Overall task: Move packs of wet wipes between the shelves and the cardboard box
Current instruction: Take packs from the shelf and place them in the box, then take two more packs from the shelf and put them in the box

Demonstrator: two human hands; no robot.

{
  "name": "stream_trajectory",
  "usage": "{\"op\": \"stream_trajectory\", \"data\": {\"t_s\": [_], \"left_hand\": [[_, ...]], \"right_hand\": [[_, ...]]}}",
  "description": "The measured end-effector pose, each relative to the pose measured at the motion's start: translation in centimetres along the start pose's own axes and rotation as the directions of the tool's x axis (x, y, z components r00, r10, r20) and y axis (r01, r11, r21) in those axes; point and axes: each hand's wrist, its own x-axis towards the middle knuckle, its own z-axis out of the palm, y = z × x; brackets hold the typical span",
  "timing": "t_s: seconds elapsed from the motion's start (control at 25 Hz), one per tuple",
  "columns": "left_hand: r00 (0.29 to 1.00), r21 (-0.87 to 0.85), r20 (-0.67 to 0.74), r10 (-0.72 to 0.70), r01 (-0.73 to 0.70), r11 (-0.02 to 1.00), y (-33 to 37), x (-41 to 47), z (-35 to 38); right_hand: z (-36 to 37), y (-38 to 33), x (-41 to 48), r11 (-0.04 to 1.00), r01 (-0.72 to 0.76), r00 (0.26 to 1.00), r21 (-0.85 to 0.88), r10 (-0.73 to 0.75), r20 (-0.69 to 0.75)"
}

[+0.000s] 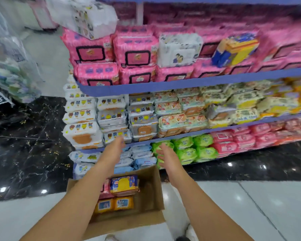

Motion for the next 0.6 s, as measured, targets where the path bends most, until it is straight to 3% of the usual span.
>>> {"op": "stream_trajectory", "data": {"t_s": [0.36,0.6], "left_hand": [[0.949,0.091,0.166,0.269,-0.286,0.954,12.4,-5.8,29.7],[0.925,0.173,0.284,0.254,-0.31,0.935,17.3,-4.3,44.2]], "right_hand": [[-30.8,-8.5,-0.7,0.958,0.286,0.953,0.038,-0.28,-0.113],[-47.7,-11.4,1.2,0.958,0.286,0.941,0.022,-0.277,-0.192]]}}
